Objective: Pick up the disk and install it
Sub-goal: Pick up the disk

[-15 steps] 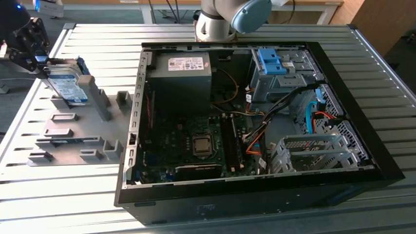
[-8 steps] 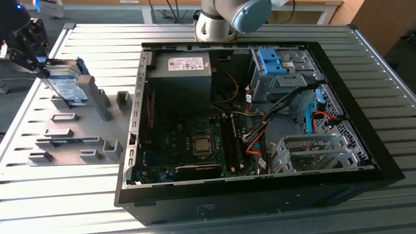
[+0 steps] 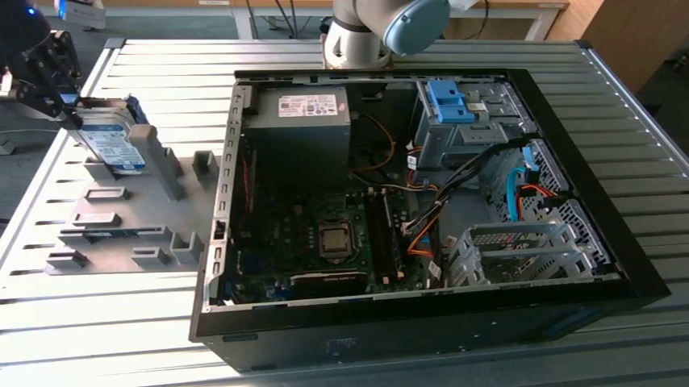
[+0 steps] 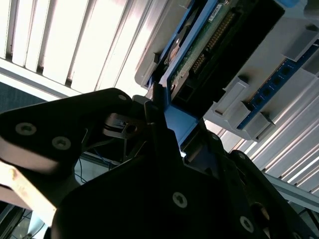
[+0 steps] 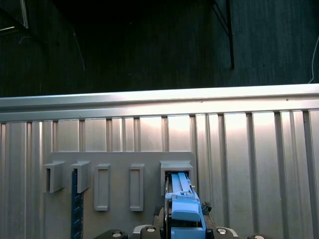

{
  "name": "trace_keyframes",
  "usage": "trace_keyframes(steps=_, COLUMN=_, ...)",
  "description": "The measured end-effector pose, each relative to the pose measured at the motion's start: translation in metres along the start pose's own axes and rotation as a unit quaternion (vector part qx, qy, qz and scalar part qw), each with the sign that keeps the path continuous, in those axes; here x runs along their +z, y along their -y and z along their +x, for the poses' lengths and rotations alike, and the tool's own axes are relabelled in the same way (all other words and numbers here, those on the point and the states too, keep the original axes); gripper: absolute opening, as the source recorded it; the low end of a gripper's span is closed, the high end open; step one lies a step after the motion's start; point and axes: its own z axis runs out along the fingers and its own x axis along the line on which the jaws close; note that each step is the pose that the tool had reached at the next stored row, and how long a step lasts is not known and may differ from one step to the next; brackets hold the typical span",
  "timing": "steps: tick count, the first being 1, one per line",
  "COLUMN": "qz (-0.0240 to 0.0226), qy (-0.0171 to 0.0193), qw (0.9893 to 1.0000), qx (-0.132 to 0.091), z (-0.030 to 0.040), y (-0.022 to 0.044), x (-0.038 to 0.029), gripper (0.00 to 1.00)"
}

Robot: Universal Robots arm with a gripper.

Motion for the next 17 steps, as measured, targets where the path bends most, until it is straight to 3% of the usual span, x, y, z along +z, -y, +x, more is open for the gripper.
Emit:
trace_keyframes(steps=4, qz=0.0, qy=0.0, qw=1.0, qx=0.0, z=-0.0001, y=-0.0001, x=-0.0051, gripper=0.36)
trace_keyframes(steps=17, qz=-0.0001, qy=0.0, qw=1.0, qx=0.0, z=-0.0006, y=-0.0005, x=-0.0359, gripper=0.36)
